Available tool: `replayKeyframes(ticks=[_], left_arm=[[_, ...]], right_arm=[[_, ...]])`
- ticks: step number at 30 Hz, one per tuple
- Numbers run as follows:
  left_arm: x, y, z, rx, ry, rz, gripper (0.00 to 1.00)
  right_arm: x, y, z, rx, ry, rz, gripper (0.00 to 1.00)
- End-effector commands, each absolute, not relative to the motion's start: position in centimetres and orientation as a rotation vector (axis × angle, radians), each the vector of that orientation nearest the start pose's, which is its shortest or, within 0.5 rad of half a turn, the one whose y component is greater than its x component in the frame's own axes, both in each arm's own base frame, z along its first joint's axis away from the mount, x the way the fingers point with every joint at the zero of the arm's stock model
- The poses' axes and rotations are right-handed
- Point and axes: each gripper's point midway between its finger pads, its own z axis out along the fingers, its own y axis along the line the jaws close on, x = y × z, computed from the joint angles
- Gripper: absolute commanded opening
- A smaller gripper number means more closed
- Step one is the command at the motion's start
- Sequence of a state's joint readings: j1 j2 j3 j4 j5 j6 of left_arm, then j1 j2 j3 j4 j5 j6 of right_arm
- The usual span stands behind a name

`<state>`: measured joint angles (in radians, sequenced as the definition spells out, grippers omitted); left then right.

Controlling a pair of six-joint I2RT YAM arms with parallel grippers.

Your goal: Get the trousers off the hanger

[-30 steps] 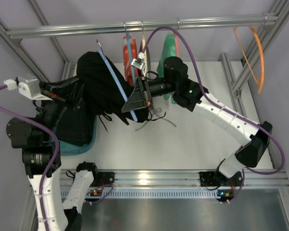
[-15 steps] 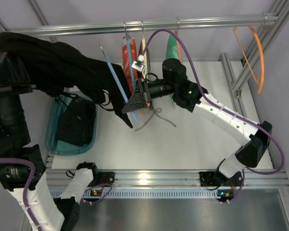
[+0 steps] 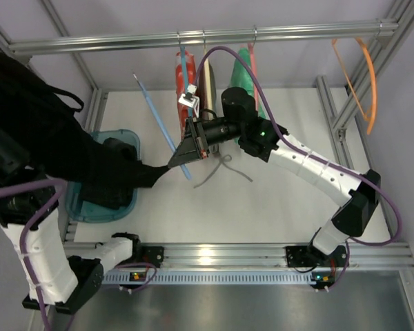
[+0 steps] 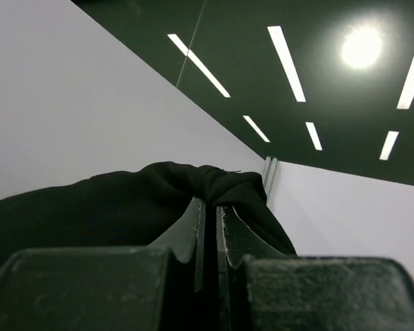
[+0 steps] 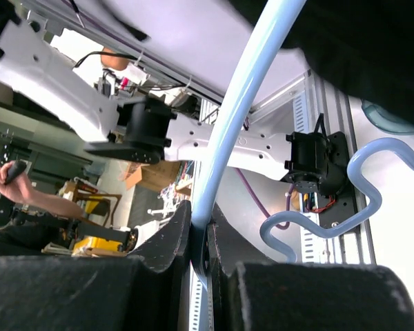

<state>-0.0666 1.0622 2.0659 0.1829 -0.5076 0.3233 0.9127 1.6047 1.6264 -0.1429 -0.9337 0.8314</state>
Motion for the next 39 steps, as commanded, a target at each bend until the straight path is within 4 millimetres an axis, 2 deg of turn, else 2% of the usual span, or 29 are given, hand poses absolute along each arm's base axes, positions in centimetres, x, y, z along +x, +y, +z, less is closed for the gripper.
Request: replayKeyframes(ticks=[1, 2, 3, 4, 5, 7, 8, 9, 13, 14, 16, 17, 18, 19, 20, 21, 22, 23, 24, 25, 26, 27, 28, 29, 30, 31, 33, 34, 39], left_arm=[[10.8, 9.7, 78.9, -0.432, 0.401, 0.533, 0.00], [9.8, 9.9, 79.6, -0.433, 0.365, 0.587, 0.00], [10.2, 9.4, 80.1, -0.409, 0.351, 0.606, 0.00], [12.2, 8.6, 80.2, -0.383, 0.363, 0.616, 0.00], [11.8, 8.5, 80.8, -0.373, 0.346, 0.646, 0.00], [13.8, 7.3, 81.3, -0.312, 0.341, 0.665, 0.00], [13.8, 7.1, 81.7, -0.301, 0.333, 0.686, 0.00], [15.2, 6.7, 81.6, -0.282, 0.344, 0.701, 0.00], [17.7, 6.4, 80.8, -0.266, 0.393, 0.748, 0.00], [18.0, 6.4, 80.5, -0.264, 0.405, 0.750, 0.00], [17.2, 6.9, 79.9, -0.284, 0.400, 0.752, 0.00], [18.9, 6.7, 78.5, -0.270, 0.452, 0.758, 0.00], [17.7, 7.2, 78.2, -0.285, 0.453, 0.750, 0.00], [19.5, 7.0, 76.5, -0.263, 0.517, 0.757, 0.00], [19.7, 7.3, 75.4, -0.280, 0.553, 0.749, 0.00], [17.9, 8.0, 74.8, -0.303, 0.560, 0.740, 0.00], [19.9, 7.7, 72.5, -0.273, 0.634, 0.752, 0.00], [20.2, 8.0, 70.9, -0.288, 0.677, 0.728, 0.00], [18.4, 8.9, 70.0, -0.309, 0.683, 0.724, 0.00], [20.5, 8.8, 67.0, -0.280, 0.771, 0.716, 0.00], [20.9, 9.0, 65.2, -0.265, 0.825, 0.738, 0.00], [19.1, 9.5, 64.2, -0.278, 0.830, 0.742, 0.00], [20.6, 9.2, 61.3, -0.243, 0.902, 0.741, 0.00], [21.1, 9.1, 59.4, -0.211, 0.966, 0.749, 0.00], [19.7, 9.6, 58.7, -0.227, 0.970, 0.752, 0.00], [20.5, 9.5, 56.6, -0.210, 1.016, 0.764, 0.00], [19.8, 10.0, 54.7, -0.214, 1.052, 0.784, 0.00], [20.3, 10.1, 53.2, -0.219, 1.091, 0.782, 0.00], [21.6, 10.6, 48.9, -0.237, 1.198, 0.796, 0.00]], right_arm=[[12.5, 43.0, 43.7, -1.030, 1.683, 1.954, 0.00], [12.5, 43.0, 43.7, -1.028, 1.685, 1.953, 0.00], [12.4, 42.9, 43.7, -1.032, 1.683, 1.955, 0.00], [12.4, 42.9, 43.8, -1.031, 1.681, 1.954, 0.00], [12.4, 42.9, 43.8, -1.031, 1.681, 1.954, 0.00], [12.3, 42.8, 43.9, -1.035, 1.675, 1.956, 0.00], [12.3, 42.8, 43.9, -1.037, 1.675, 1.956, 0.00], [12.3, 42.8, 43.9, -1.036, 1.674, 1.955, 0.00], [12.1, 42.5, 44.0, -1.042, 1.667, 1.955, 0.00], [12.1, 42.5, 43.9, -1.041, 1.670, 1.955, 0.00], [11.9, 42.3, 44.1, -1.044, 1.663, 1.956, 0.00], [11.9, 42.2, 44.1, -1.045, 1.663, 1.955, 0.00], [11.8, 42.0, 44.2, -1.045, 1.658, 1.953, 0.00], [11.8, 41.9, 44.2, -1.041, 1.661, 1.951, 0.00], [11.8, 41.7, 44.1, -1.040, 1.666, 1.948, 0.00], [11.8, 41.5, 44.3, -1.037, 1.662, 1.945, 0.00], [11.9, 41.4, 44.3, -1.032, 1.665, 1.942, 0.00], [12.1, 41.2, 44.3, -1.027, 1.661, 1.934, 0.00], [12.0, 40.9, 44.6, -1.027, 1.656, 1.932, 0.00], [12.0, 40.8, 44.6, -1.028, 1.656, 1.929, 0.00], [12.2, 40.7, 44.7, -1.024, 1.651, 1.923, 0.00], [12.2, 40.6, 44.8, -1.024, 1.649, 1.920, 0.00], [12.2, 40.5, 44.8, -1.026, 1.647, 1.913, 0.00], [12.2, 40.4, 44.8, -1.026, 1.649, 1.910, 0.00], [12.1, 40.3, 44.9, -1.029, 1.644, 1.910, 0.00], [12.0, 40.2, 44.8, -1.028, 1.649, 1.907, 0.00], [12.2, 40.2, 44.7, -1.030, 1.648, 1.899, 0.00], [12.2, 40.3, 44.7, -1.030, 1.650, 1.896, 0.00], [12.3, 40.3, 44.7, -1.033, 1.651, 1.887, 0.00]])
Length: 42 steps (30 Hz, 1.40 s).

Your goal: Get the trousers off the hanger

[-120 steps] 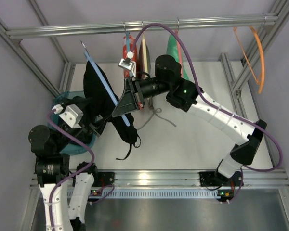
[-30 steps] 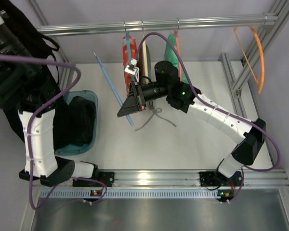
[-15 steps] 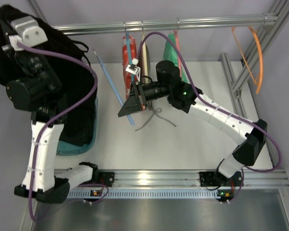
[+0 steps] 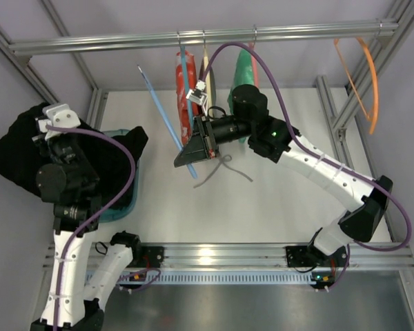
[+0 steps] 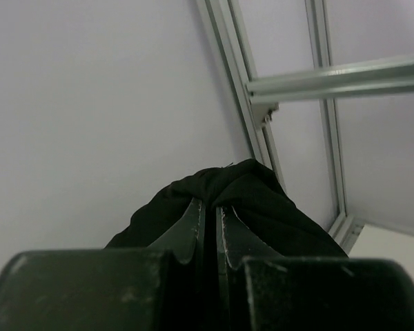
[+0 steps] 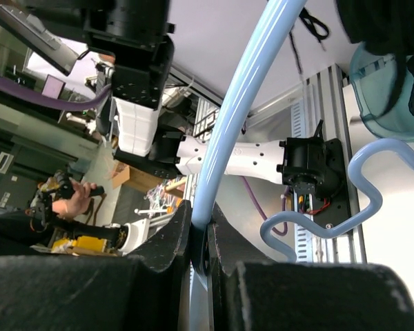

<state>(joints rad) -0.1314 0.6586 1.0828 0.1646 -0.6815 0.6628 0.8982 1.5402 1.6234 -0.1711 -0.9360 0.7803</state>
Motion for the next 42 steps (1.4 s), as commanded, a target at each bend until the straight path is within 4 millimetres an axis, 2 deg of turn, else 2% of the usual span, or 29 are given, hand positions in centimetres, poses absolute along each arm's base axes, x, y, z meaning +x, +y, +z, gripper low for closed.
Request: replayKeyframes(ticks=[1, 2, 6, 8, 12, 15, 16, 17, 18, 19, 20, 23, 25, 26, 27, 29, 32, 35, 40, 41, 42], left_arm=[[22.4, 10.6, 47.4, -0.232, 1.230, 0.804, 0.00], [23.1, 10.6, 46.5, -0.223, 1.256, 0.809, 0.00], [26.5, 9.9, 39.5, -0.182, 1.473, 0.760, 0.00], [27.6, 9.5, 35.1, -0.211, 1.611, 0.687, 0.00], [27.8, 9.5, 27.4, -0.242, 1.793, 0.648, 0.00], [27.6, 9.5, 23.4, -0.249, 1.894, 0.615, 0.05], [27.4, 9.3, 21.3, -0.245, 1.942, 0.598, 0.12], [27.1, 10.1, 20.0, -0.272, 1.981, 0.603, 0.17], [26.7, 9.7, 18.0, -0.258, 2.046, 0.573, 0.23], [26.7, 9.5, 17.2, -0.256, 2.076, 0.549, 0.29], [26.8, 9.6, 16.7, -0.241, 2.100, 0.545, 0.46], [27.0, 8.7, 17.2, -0.214, 2.109, 0.488, 0.74], [27.1, 8.1, 17.8, -0.199, 2.112, 0.442, 0.82], [27.2, 7.8, 18.1, -0.190, 2.114, 0.424, 0.92], [27.5, 7.5, 19.4, -0.183, 2.091, 0.404, 0.98], [27.7, 6.6, 20.6, -0.157, 2.089, 0.342, 0.98], [28.5, 4.6, 25.4, -0.099, 1.992, 0.214, 0.98], [28.7, 3.6, 28.9, -0.070, 1.914, 0.151, 0.98], [29.1, 3.4, 30.7, -0.096, 1.892, 0.124, 0.98], [29.1, 3.0, 31.2, -0.097, 1.876, 0.102, 0.98], [29.1, 2.3, 31.5, -0.068, 1.869, 0.059, 0.98]], right_arm=[[12.4, 40.4, 44.7, -1.038, 1.645, 1.881, 0.00], [12.4, 40.4, 44.6, -1.037, 1.652, 1.878, 0.00], [12.2, 40.0, 44.7, -1.051, 1.639, 1.864, 0.00], [12.0, 39.6, 44.9, -1.070, 1.620, 1.855, 0.00], [10.7, 38.3, 45.3, -1.113, 1.588, 1.853, 0.00], [9.5, 37.2, 45.2, -1.145, 1.575, 1.867, 0.00], [9.3, 37.0, 44.8, -1.150, 1.589, 1.870, 0.00], [9.0, 36.7, 44.8, -1.160, 1.586, 1.873, 0.00], [8.6, 36.3, 44.9, -1.166, 1.579, 1.872, 0.00], [8.4, 36.0, 44.5, -1.171, 1.590, 1.870, 0.00], [8.0, 35.7, 44.5, -1.190, 1.585, 1.878, 0.00], [6.5, 34.1, 45.1, -1.243, 1.537, 1.886, 0.00], [5.8, 33.4, 45.5, -1.286, 1.490, 1.877, 0.00], [5.2, 32.8, 45.7, -1.297, 1.486, 1.871, 0.00], [5.1, 32.4, 46.1, -1.318, 1.446, 1.840, 0.00], [4.5, 31.4, 46.6, -1.324, 1.432, 1.802, 0.00], [4.2, 29.8, 47.7, -1.320, 1.359, 1.715, 0.00], [4.5, 28.0, 48.5, -1.275, 1.338, 1.650, 0.00], [5.6, 25.2, 49.5, -1.175, 1.323, 1.536, 0.00], [5.0, 24.2, 50.1, -1.162, 1.297, 1.515, 0.00], [5.6, 23.7, 50.2, -1.124, 1.307, 1.479, 0.00]])
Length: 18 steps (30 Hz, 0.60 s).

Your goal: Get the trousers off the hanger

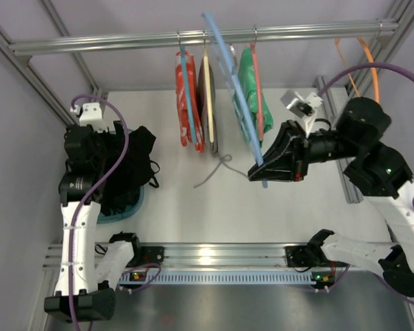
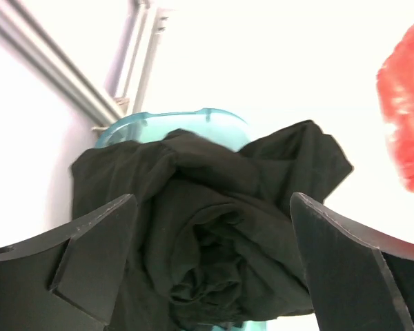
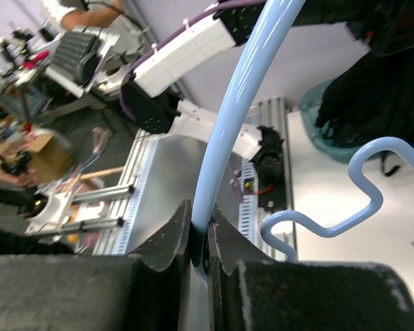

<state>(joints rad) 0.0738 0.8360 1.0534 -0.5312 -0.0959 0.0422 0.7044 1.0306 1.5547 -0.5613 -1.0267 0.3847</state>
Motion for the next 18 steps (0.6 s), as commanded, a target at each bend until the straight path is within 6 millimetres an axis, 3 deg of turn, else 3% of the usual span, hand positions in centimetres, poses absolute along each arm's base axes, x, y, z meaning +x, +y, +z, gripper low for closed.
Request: replayKeyframes(ticks=[1, 3, 7, 10, 11, 12, 15, 16, 18], left_arm=[[29.0, 1.5, 31.8, -0.038, 1.860, 0.017, 0.98], [29.0, 0.1, 32.3, -0.025, 1.850, -0.071, 0.98], [29.6, -0.5, 32.7, -0.029, 1.853, -0.117, 0.98], [30.1, -0.8, 33.2, -0.012, 1.850, -0.138, 0.98], [30.2, -0.9, 33.6, -0.007, 1.839, -0.139, 0.98], [30.3, -1.0, 33.8, -0.003, 1.835, -0.144, 0.98], [30.6, -1.2, 34.8, 0.014, 1.804, -0.154, 0.98], [30.7, -1.4, 34.9, 0.022, 1.799, -0.160, 0.98], [30.8, -1.4, 34.9, 0.019, 1.801, -0.165, 0.98]], right_arm=[[5.7, 23.2, 50.2, -1.099, 1.315, 1.456, 0.00], [5.5, 21.7, 50.7, -1.048, 1.294, 1.394, 0.00], [4.4, 19.2, 51.4, -0.951, 1.252, 1.283, 0.00], [4.6, 18.2, 50.8, -0.875, 1.282, 1.232, 0.00], [3.7, 17.8, 50.4, -0.864, 1.277, 1.221, 0.00], [4.3, 17.7, 49.1, -0.812, 1.339, 1.225, 0.00], [3.5, 17.2, 45.9, -0.736, 1.405, 1.245, 0.00], [2.3, 16.9, 45.3, -0.731, 1.394, 1.237, 0.00], [2.8, 16.8, 43.0, -0.674, 1.468, 1.238, 0.00]])
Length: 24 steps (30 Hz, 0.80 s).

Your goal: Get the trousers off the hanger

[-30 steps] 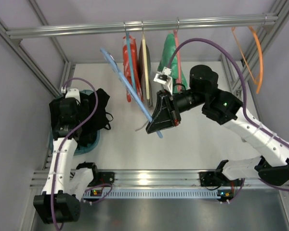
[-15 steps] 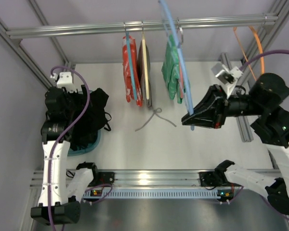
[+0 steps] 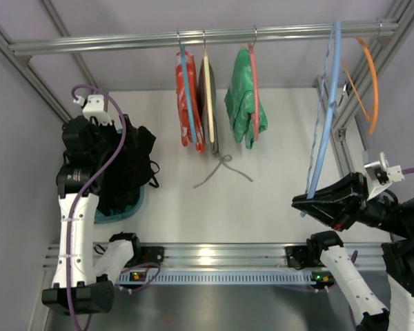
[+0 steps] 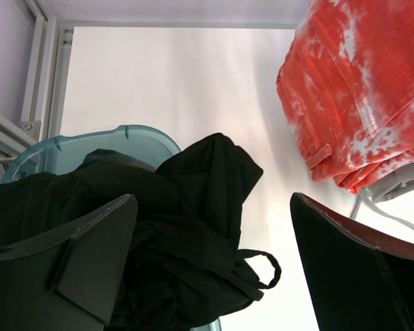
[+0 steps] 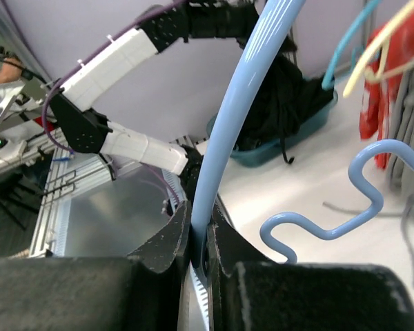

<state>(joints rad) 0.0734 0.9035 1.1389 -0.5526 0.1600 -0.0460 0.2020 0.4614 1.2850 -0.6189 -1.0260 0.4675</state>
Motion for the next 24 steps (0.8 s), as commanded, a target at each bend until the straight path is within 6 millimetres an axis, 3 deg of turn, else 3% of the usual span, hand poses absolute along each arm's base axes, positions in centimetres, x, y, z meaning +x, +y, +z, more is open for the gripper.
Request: replayKeyframes(ticks=[1, 5, 9, 12, 13, 16, 18, 24], left_arm=[[30.9, -1.4, 35.0, 0.016, 1.801, -0.170, 0.98], [30.7, -1.9, 35.1, 0.019, 1.797, -0.201, 0.98], [30.1, -2.0, 35.1, 0.022, 1.786, -0.204, 0.98], [30.0, -2.0, 35.1, 0.022, 1.785, -0.204, 0.98], [30.0, -2.1, 35.2, 0.025, 1.782, -0.206, 0.98], [29.8, -2.0, 35.1, 0.040, 1.779, -0.194, 0.98], [29.4, -1.8, 35.4, 0.052, 1.767, -0.172, 0.98], [29.2, -1.7, 36.3, 0.034, 1.728, -0.169, 0.98]], right_arm=[[2.5, 16.7, 42.4, -0.655, 1.479, 1.230, 0.00], [3.1, 16.7, 40.3, -0.572, 1.564, 1.265, 0.00], [4.9, 17.0, 38.4, -0.471, 1.682, 1.351, 0.00], [7.0, 17.8, 37.1, -0.411, 1.834, 1.535, 0.00], [8.6, 18.1, 36.9, -0.374, 1.891, 1.588, 0.00], [10.3, 18.3, 39.8, -0.434, 1.834, 1.593, 0.00], [10.2, 18.4, 42.6, -0.496, 1.742, 1.571, 0.00], [11.6, 18.4, 45.7, -0.460, 1.746, 1.628, 0.00]])
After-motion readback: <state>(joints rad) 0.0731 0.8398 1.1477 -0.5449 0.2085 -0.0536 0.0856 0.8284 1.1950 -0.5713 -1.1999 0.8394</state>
